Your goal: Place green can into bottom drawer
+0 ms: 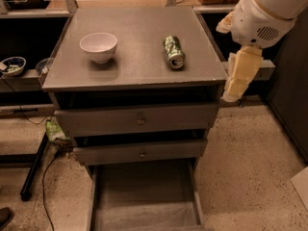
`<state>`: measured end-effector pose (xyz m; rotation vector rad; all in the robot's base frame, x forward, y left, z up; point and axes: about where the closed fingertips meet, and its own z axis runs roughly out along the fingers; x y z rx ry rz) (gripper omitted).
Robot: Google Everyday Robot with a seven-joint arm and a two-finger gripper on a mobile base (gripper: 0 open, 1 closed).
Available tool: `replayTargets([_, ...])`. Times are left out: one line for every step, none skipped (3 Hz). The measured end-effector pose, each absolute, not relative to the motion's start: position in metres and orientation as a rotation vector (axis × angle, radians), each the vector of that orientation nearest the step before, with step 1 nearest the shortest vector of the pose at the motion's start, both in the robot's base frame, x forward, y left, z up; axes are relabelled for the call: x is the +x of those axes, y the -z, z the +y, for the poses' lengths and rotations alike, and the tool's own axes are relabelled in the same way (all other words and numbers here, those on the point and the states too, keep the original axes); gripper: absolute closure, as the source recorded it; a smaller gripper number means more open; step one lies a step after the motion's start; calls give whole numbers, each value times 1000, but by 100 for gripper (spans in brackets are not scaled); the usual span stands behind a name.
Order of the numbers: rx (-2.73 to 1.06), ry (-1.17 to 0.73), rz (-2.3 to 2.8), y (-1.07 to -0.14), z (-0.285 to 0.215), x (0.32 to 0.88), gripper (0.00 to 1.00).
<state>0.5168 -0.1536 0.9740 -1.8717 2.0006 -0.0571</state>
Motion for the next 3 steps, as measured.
replayTargets([-1889,52,1973,-971,-160,560,0])
replayTargets([-1914,85,1880,-979,-157,650,0])
replayTargets([-1914,85,1880,-979,-157,650,0])
